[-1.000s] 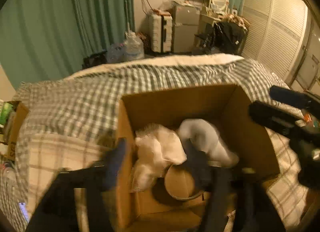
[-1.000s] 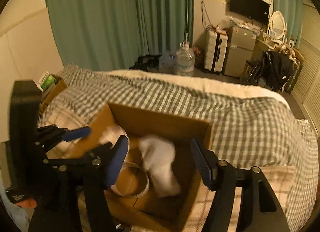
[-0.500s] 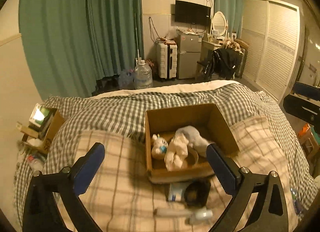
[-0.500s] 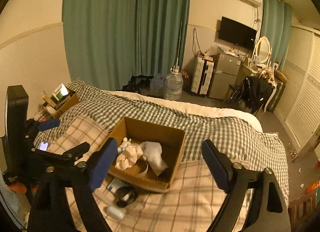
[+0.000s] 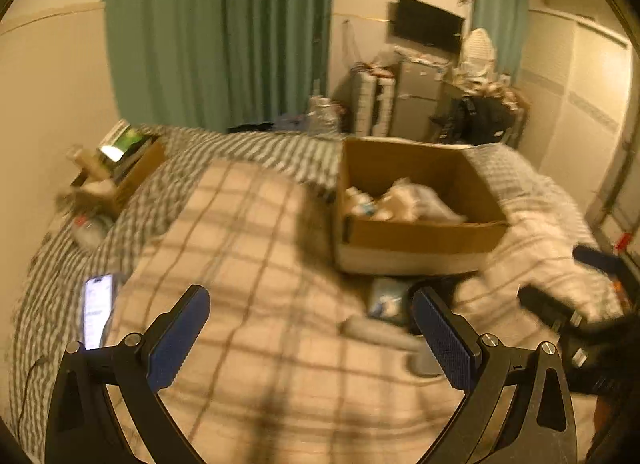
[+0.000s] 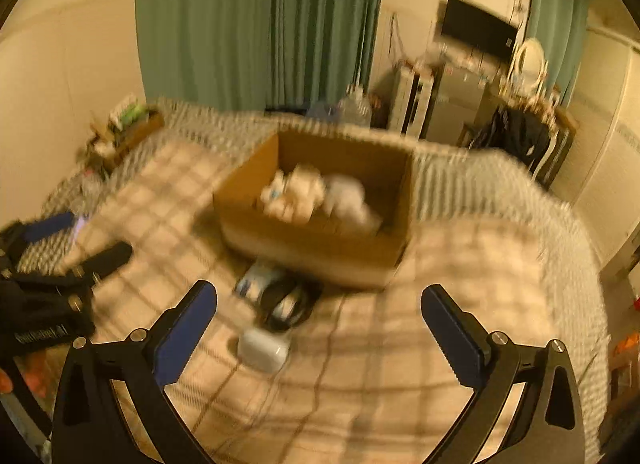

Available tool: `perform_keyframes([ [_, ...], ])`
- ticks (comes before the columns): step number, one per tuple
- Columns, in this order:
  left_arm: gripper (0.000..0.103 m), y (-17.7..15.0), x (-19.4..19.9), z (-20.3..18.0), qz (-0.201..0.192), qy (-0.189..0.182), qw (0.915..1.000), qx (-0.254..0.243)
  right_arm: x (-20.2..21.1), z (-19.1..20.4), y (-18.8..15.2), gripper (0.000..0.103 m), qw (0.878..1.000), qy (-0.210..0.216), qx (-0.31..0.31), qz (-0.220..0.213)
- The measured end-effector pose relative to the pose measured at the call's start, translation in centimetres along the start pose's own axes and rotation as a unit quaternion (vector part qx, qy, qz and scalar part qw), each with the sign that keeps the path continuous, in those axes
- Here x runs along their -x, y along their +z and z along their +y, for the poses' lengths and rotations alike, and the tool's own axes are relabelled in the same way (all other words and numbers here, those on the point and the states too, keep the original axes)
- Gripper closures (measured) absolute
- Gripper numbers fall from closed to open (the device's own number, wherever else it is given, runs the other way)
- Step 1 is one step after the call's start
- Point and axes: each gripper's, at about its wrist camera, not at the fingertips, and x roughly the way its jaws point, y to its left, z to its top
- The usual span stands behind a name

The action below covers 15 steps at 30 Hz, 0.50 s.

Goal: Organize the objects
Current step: 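Grasp the grey-blue container with the right gripper while the left grasps the black cup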

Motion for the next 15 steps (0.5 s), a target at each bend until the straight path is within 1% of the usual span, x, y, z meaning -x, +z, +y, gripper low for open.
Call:
perform_keyframes([
  [2, 0.000, -0.9, -1.2, 0.3, 0.013, 0.012, 0.9998, -0.004, -2.8, 1.0, -1.5, 0.001, 0.999, 0.015, 0.000, 0.037],
  [6, 0.000, -2.2, -3.1, 0.9, 0.031, 0.032, 0.9989, -0.014, -6.6, 2.6, -3.8, 0.002, 0.996, 0.020, 0.019, 0.083],
  [7, 0.000, -2.4, -3.5, 1.0, 0.035, 0.031, 0.9988, -0.014, -7.5, 3.0, -4.3, 0.007, 0.995, 0.025, 0.025, 0.096],
  [8, 0.000, -2.6, -3.8, 1.0, 0.041, 0.029, 0.9987, -0.013, -8.4, 3.4, -4.7, 0.014, 0.993, 0.027, 0.032, 0.110],
  [9, 0.000, -2.9, -4.3, 1.2, 0.048, 0.025, 0.9985, -0.010, -9.0, 3.5, -4.9, 0.017, 0.992, 0.026, 0.036, 0.120],
  [10, 0.000, -3.0, -4.5, 1.3, 0.052, 0.024, 0.9983, -0.009, -9.7, 3.9, -5.2, 0.024, 0.990, 0.026, 0.042, 0.130],
  [11, 0.000, -3.2, -4.7, 1.3, 0.055, 0.024, 0.9982, -0.008, -10.1, 4.1, -5.4, 0.037, 0.989, 0.030, 0.046, 0.138],
  [13, 0.000, -3.4, -4.9, 1.6, 0.061, 0.022, 0.9979, -0.005, -10.6, 4.4, -5.8, 0.052, 0.986, 0.043, 0.050, 0.152],
  [15, 0.000, -3.4, -4.9, 1.7, 0.062, 0.021, 0.9979, -0.001, -10.3, 4.4, -5.8, 0.052, 0.986, 0.041, 0.051, 0.151],
])
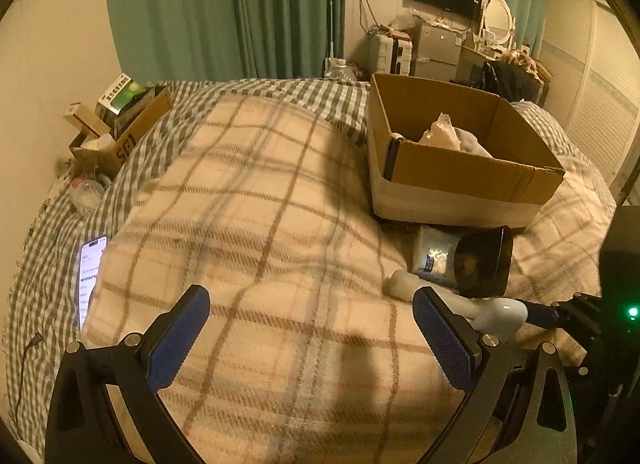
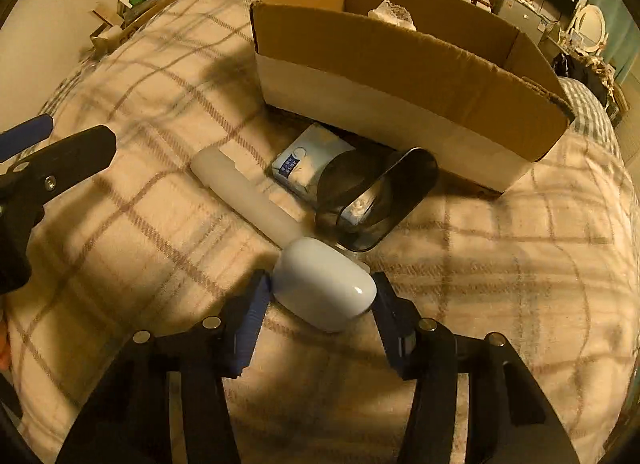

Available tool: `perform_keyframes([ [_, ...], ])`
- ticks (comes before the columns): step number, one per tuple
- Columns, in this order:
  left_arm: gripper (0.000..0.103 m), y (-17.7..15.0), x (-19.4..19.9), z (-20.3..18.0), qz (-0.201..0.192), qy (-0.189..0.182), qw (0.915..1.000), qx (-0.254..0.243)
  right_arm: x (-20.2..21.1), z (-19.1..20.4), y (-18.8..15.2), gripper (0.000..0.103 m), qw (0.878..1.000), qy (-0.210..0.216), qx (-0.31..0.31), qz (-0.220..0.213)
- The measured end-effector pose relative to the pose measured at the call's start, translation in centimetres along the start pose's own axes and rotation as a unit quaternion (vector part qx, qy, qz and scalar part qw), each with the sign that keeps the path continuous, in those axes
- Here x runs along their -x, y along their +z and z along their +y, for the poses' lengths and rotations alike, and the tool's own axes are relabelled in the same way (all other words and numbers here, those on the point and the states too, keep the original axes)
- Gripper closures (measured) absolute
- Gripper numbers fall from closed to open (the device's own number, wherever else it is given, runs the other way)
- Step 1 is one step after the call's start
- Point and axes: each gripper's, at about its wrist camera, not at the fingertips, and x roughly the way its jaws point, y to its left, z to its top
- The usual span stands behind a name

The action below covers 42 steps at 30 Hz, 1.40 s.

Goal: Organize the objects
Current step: 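Grasp the grey-blue container with the right gripper while the left grasps the black cup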

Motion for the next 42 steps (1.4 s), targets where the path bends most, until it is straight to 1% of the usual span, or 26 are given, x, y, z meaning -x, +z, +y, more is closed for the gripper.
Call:
perform_keyframes([
  [3, 0.000, 0.0, 0.1, -0.1, 0.001, -0.001, 1.0000, 0.000, 1.3, -0.4, -0.3, 0.052, 1.000, -0.002, -0.008, -0.013],
  [7, 0.000, 0.1, 0.5, -1.2, 0.004, 0.005, 1.0000, -0.007, 3.9, -2.1, -0.6, 0.052, 0.999, -0.006, -0.031, -0.039],
  [13, 0.000, 0.9, 0.8, -4.8, 0.004, -0.015, 0.9990, -0.042, 8.3, -6.5, 0.7, 0.052, 0.994, -0.050, -0.051, -0.082],
  [16, 0.000, 1.5, 0.1, -7.2, 0.008, -0.029, 0.9981, -0.054, 9.5, -8.6, 1.7, 0.052, 0.992, -0.069, -0.057, -0.093],
  [21, 0.000, 2.0, -1.9, -11.1, 0.021, -0.049, 0.9961, -0.070, 9.3, -10.9, 2.1, 0.052, 0.990, -0.072, -0.064, -0.098],
  [24, 0.000, 1.8, -3.3, -12.9, 0.035, -0.051, 0.9951, -0.077, 8.1, -12.0, 2.1, 0.053, 0.991, -0.060, -0.074, -0.094],
  [26, 0.002, 1.5, -4.2, -14.0, 0.042, -0.053, 0.9938, -0.088, 7.2, -12.5, 1.8, 0.053, 0.991, -0.055, -0.078, -0.090],
  [27, 0.004, 1.2, -4.8, -14.6, 0.047, -0.053, 0.9926, -0.098, 6.8, -12.7, 1.6, 0.053, 0.991, -0.052, -0.081, -0.088],
  [29, 0.015, 1.1, -5.5, -15.3, 0.053, -0.050, 0.9913, -0.110, 5.8, -13.0, 1.4, 0.053, 0.992, -0.046, -0.084, -0.082],
  [30, 0.017, 1.0, -6.1, -15.7, 0.061, -0.051, 0.9900, -0.116, 5.4, -13.1, 1.3, 0.053, 0.992, -0.043, -0.086, -0.080],
  [32, 0.032, 1.0, -6.9, -15.9, 0.074, -0.055, 0.9885, -0.120, 4.7, -13.3, 1.1, 0.053, 0.993, -0.033, -0.090, -0.075],
  [33, 0.037, 1.1, -7.3, -16.0, 0.080, -0.058, 0.9880, -0.118, 4.5, -13.4, 1.0, 0.053, 0.993, -0.028, -0.091, -0.074],
  [34, 0.047, 1.1, -7.8, -16.0, 0.088, -0.063, 0.9874, -0.115, 4.5, -13.3, 0.9, 0.053, 0.993, -0.027, -0.091, -0.075],
  [35, 0.048, 1.2, -8.1, -16.0, 0.093, -0.067, 0.9869, -0.113, 4.4, -13.3, 0.9, 0.053, 0.993, -0.026, -0.089, -0.075],
  [37, 0.049, 1.2, -8.0, -15.9, 0.090, -0.071, 0.9873, -0.110, 4.2, -13.1, 0.8, 0.053, 0.993, -0.024, -0.087, -0.075],
  [38, 0.057, 1.2, -7.8, -15.8, 0.087, -0.072, 0.9876, -0.109, 4.2, -13.1, 0.7, 0.053, 0.993, -0.024, -0.087, -0.075],
  [40, 0.062, 1.3, -6.7, -15.7, 0.068, -0.072, 0.9890, -0.110, 4.3, -12.9, 0.7, 0.053, 0.993, -0.025, -0.089, -0.076],
  [42, 0.066, 1.3, -5.7, -15.4, 0.061, -0.076, 0.9891, -0.110, 4.5, -12.8, 0.6, 0.053, 0.993, -0.028, -0.089, -0.079],
])
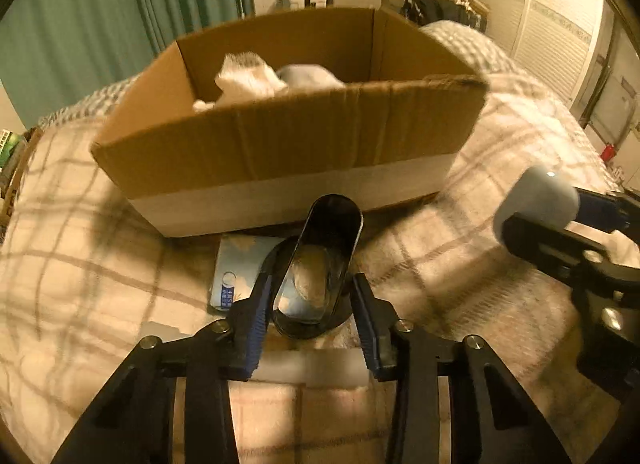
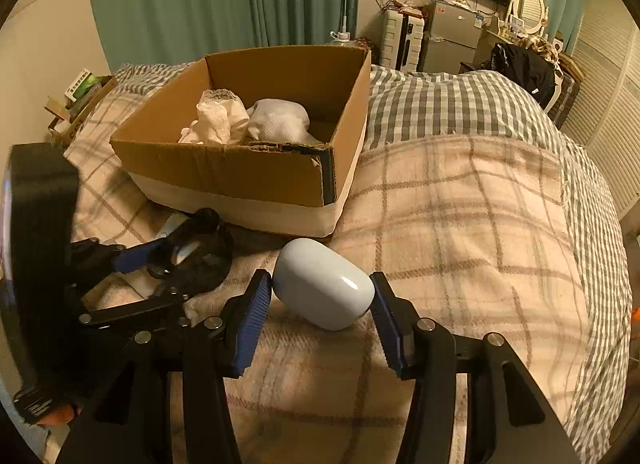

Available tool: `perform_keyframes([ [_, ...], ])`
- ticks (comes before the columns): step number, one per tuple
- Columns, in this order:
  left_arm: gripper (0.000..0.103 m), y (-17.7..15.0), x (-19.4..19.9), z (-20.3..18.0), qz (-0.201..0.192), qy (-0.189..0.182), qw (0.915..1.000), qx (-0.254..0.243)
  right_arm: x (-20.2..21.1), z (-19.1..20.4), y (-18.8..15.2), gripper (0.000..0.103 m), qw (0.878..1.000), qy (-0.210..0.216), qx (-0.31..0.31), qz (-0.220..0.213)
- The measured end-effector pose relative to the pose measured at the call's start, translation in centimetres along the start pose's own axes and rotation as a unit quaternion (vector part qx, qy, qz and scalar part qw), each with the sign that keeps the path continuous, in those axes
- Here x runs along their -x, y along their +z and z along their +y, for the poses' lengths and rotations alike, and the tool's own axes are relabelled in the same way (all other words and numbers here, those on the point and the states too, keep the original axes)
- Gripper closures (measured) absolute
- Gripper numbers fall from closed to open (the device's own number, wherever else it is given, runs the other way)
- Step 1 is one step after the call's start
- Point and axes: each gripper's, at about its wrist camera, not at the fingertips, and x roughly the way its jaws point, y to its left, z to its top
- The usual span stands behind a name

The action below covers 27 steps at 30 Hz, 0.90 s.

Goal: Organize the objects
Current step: 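Grasp the grey-blue container with the right gripper while the left grasps the black cup, then lower the container and black cup into the box and release both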

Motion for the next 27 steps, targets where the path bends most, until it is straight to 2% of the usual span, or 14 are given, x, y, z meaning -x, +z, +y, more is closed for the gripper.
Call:
perform_keyframes([
  [1, 0.073, -0.2, 0.8, 0.2, -0.007, -0.008, 0.9999, 0.005, 0.2, 0.0, 0.0, 0.053, 1.000, -0.002, 0.001, -0.002],
  [9, 0.074, -0.8, 5.4, 1.4, -0.043, -0.025, 0.9986, 0.018, 3.5, 1.3, 0.3, 0.054, 0.999, -0.019, 0.015, -0.024],
  [17, 0.074, 0.3, 10.9, 2.6, -0.096, -0.045, 0.9937, 0.036, 9.3, 2.4, 1.5, 0.054, 0.996, -0.037, 0.021, -0.073],
  [22, 0.074, 2.2, 14.6, 3.7, -0.134, -0.056, 0.9885, 0.042, 13.5, 3.3, 3.6, 0.054, 0.992, -0.044, 0.037, -0.111],
  [27, 0.074, 5.3, 17.4, 5.0, -0.170, -0.044, 0.9835, 0.041, 15.8, 4.1, 6.1, 0.054, 0.990, -0.030, 0.047, -0.133],
])
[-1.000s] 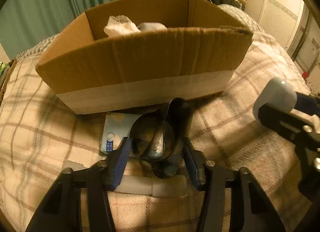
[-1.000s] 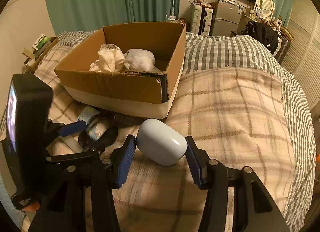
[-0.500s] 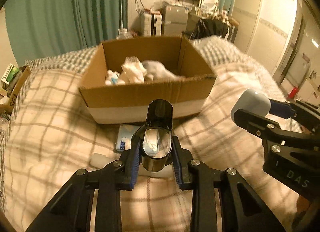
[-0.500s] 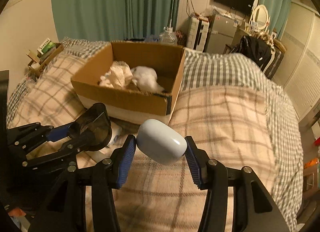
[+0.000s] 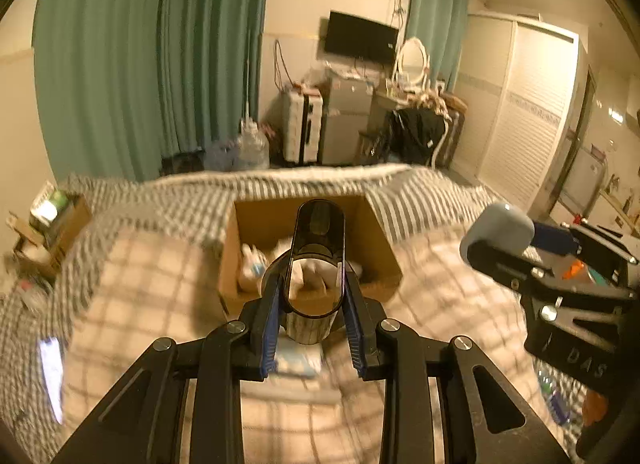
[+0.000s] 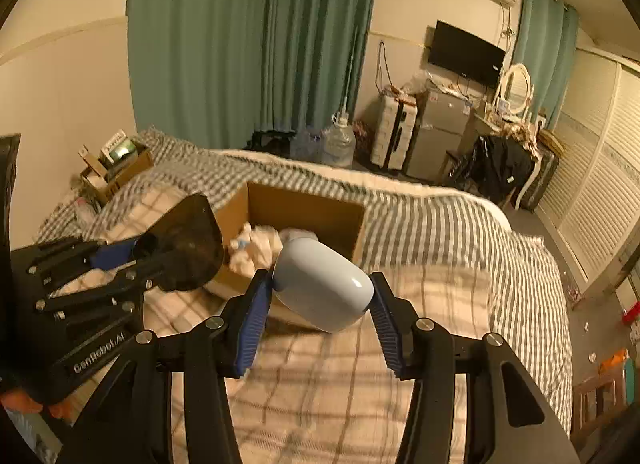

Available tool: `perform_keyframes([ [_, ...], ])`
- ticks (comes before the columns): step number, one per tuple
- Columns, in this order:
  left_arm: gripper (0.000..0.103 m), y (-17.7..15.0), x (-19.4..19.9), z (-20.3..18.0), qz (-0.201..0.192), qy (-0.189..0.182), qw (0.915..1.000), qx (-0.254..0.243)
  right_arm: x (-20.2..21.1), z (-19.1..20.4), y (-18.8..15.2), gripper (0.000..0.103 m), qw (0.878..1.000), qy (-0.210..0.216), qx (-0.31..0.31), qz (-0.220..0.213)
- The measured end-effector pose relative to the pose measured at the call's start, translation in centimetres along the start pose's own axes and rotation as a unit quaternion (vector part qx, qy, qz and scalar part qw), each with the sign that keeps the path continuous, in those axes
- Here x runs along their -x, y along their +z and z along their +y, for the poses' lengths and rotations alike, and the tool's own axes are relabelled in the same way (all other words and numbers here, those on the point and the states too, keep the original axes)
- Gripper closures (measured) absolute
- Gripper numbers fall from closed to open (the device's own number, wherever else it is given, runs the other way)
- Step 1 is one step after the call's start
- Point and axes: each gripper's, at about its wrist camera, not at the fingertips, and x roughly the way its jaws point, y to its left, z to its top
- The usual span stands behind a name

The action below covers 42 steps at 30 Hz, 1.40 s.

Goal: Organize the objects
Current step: 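Lower the container and black cup into the box and release both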

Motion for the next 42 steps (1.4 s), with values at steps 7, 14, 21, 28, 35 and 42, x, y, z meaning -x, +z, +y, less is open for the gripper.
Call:
perform_keyframes([
  [7, 0.074, 5.0, -2.0, 1.5, -0.018, 0.006, 0.9998, 0.003, -1.9, 0.1, 5.5, 0.054, 1.000, 0.011, 0.005, -0.012],
  [14, 0.074, 7.1, -9.3, 2.8, 0.013, 0.004, 0.9999, 0.004, -10.0, -0.2, 9.6, 0.055, 1.000, 0.009, 0.004, 0.022],
  [21, 0.074, 4.4, -17.7, 3.9, 0.071, 0.004, 0.9975, 0.003, -19.9, -0.7, 7.8, 0.055, 0.997, 0.010, -0.001, 0.080],
  [28, 0.074, 1.7, -22.0, 4.3, 0.101, 0.012, 0.9948, -0.003, -26.3, -0.3, 4.7, 0.055, 0.994, 0.006, 0.017, 0.107],
  [35, 0.069, 1.5, -20.9, 4.6, 0.099, -0.003, 0.9951, 0.006, -24.9, -1.0, 4.8, 0.050, 0.998, 0.027, -0.012, 0.063],
  [42, 0.019, 2.8, -14.4, 4.6, 0.054, 0.030, 0.9981, -0.006, -17.5, -2.4, 7.4, 0.025, 0.999, 0.011, -0.029, 0.016],
])
